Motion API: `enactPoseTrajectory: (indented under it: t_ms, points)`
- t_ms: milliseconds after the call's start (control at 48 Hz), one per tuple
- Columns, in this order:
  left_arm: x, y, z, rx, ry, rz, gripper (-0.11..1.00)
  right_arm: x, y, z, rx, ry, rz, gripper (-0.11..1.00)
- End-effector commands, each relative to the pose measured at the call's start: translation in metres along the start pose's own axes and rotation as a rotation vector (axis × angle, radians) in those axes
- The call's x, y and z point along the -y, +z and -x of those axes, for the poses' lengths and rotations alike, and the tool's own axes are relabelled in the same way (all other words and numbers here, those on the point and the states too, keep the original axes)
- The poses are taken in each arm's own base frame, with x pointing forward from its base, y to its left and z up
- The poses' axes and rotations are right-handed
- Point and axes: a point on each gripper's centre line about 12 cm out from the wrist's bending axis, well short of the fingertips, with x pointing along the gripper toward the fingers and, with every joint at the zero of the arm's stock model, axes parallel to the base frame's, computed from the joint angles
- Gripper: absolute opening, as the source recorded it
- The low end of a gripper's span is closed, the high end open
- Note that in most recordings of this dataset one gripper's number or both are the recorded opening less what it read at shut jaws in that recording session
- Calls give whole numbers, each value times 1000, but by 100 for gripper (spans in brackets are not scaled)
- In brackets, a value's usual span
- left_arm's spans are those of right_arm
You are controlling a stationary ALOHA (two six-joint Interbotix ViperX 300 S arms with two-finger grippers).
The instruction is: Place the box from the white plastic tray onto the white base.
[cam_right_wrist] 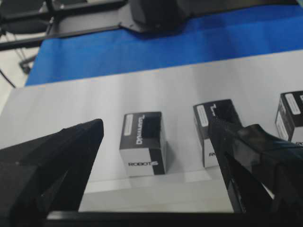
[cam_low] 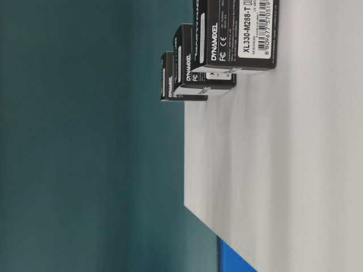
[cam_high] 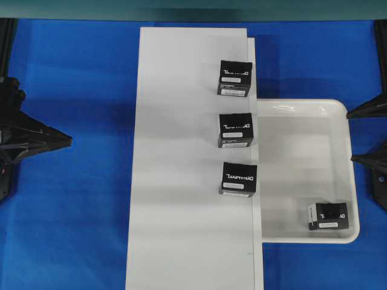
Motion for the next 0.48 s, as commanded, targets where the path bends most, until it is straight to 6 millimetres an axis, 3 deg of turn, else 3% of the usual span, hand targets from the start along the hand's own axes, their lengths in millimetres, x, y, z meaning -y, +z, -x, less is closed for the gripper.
enactPoseTrajectory:
  t_ms: [0,459]
  points:
    - [1,9,-2,24,-4,0,-7,0,3,0,9,1,3,98]
    - [1,6,-2,14,-3,-12,-7,0,-1,1,-20,-3,-3,98]
